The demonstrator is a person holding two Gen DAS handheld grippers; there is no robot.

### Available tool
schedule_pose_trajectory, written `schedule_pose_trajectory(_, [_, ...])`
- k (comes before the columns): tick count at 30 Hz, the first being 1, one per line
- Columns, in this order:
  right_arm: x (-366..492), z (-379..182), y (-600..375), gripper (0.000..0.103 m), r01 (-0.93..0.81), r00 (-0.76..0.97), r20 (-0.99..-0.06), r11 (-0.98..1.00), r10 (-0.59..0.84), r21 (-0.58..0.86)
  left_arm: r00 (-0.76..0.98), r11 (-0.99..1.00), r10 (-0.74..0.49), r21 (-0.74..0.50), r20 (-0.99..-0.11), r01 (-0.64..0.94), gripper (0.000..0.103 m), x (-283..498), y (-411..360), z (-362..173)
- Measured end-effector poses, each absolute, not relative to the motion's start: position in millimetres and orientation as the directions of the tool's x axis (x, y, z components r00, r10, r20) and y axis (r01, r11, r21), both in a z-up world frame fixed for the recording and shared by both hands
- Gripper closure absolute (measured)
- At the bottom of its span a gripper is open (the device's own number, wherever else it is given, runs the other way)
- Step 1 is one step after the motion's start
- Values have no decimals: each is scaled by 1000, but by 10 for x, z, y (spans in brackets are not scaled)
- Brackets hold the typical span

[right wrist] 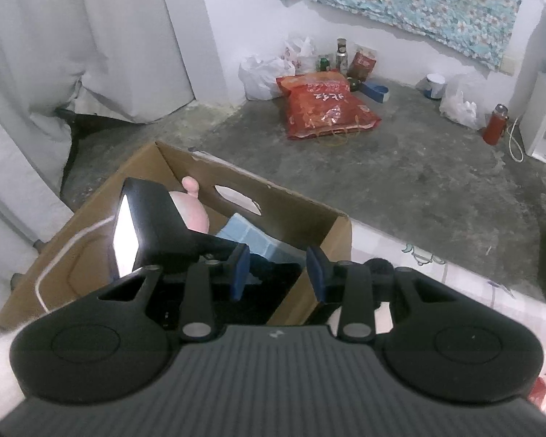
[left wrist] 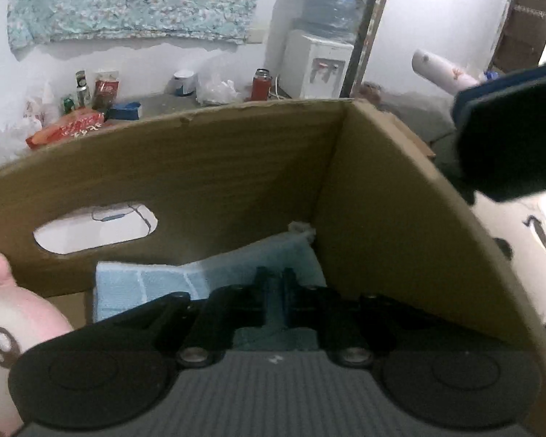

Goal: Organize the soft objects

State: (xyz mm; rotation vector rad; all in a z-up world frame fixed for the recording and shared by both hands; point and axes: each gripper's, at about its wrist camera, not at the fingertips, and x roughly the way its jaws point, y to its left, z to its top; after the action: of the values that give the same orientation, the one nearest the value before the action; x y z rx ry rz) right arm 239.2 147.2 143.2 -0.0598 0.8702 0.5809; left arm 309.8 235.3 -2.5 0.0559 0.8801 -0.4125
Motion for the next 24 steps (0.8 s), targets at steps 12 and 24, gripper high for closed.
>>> schedule_pose_trajectory(12, [2129,1502,1416,69,-527,493,-709,821,505,218,540,970,-157,-27,-827,241,102,2960,2824,259])
schedule_pose_trajectory(24, [1658,1657,985,69,-474,519,-682,837,515,272,588,980,-185,-194,-787,49,86,2871,3091,303])
